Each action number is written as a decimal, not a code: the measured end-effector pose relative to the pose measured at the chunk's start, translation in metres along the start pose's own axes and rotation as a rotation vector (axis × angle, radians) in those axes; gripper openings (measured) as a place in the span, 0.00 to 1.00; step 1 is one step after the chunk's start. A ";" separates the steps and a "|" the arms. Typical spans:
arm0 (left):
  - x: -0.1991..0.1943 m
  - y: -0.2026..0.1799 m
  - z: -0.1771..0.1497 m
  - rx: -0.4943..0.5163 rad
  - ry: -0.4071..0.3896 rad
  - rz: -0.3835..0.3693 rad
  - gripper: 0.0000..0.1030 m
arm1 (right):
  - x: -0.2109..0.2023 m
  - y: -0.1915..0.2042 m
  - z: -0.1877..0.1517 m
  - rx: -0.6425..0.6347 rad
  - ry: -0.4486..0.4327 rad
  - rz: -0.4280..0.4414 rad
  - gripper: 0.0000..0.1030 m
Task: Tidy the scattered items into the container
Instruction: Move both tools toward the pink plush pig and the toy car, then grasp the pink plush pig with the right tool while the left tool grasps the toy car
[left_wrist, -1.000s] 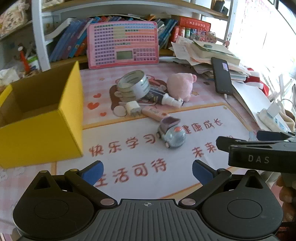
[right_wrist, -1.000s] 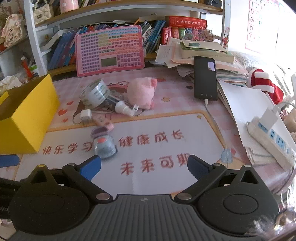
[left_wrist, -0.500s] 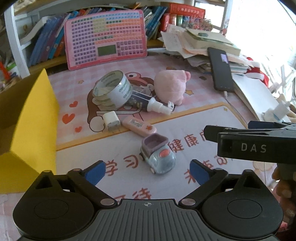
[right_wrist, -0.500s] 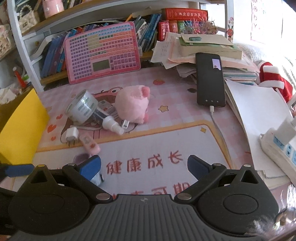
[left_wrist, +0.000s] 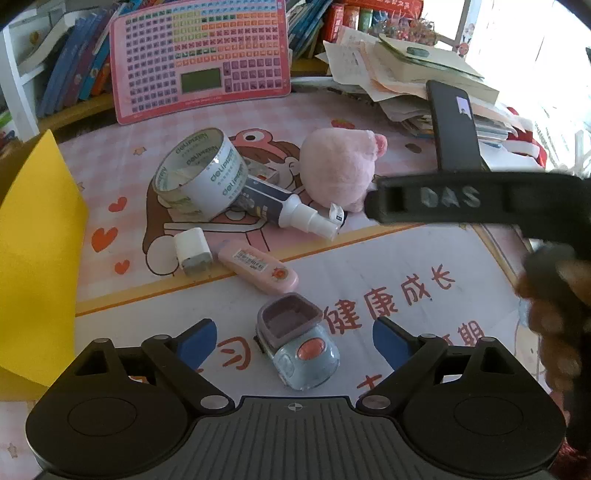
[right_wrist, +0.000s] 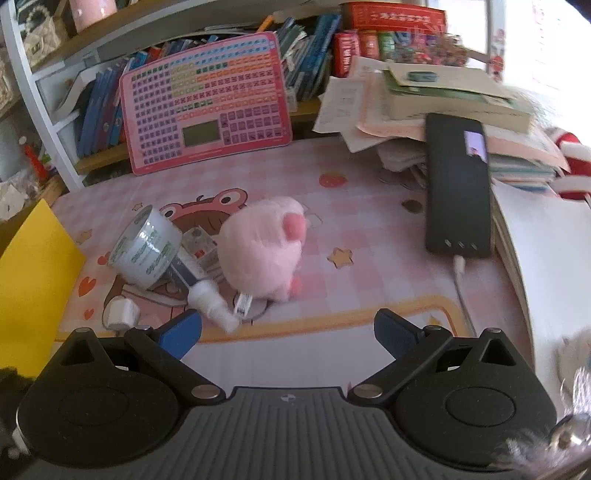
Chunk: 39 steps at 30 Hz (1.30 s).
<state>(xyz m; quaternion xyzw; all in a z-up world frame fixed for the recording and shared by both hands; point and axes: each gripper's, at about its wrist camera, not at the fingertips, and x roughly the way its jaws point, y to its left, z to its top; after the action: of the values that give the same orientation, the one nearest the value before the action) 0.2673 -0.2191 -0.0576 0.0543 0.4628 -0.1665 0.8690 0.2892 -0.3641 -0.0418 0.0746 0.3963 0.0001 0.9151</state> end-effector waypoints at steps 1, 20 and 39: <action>0.002 0.000 0.001 -0.002 0.003 0.000 0.90 | 0.006 0.001 0.004 -0.010 0.001 0.006 0.99; 0.026 0.012 0.001 -0.077 0.083 0.016 0.69 | 0.090 0.020 0.050 -0.091 0.008 0.041 0.98; 0.030 0.017 -0.004 -0.097 0.114 -0.019 0.52 | 0.076 -0.016 0.029 -0.031 0.071 0.017 0.60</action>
<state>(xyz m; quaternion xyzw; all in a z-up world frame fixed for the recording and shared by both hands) 0.2850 -0.2095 -0.0856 0.0170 0.5194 -0.1489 0.8413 0.3615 -0.3796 -0.0800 0.0637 0.4279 0.0169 0.9014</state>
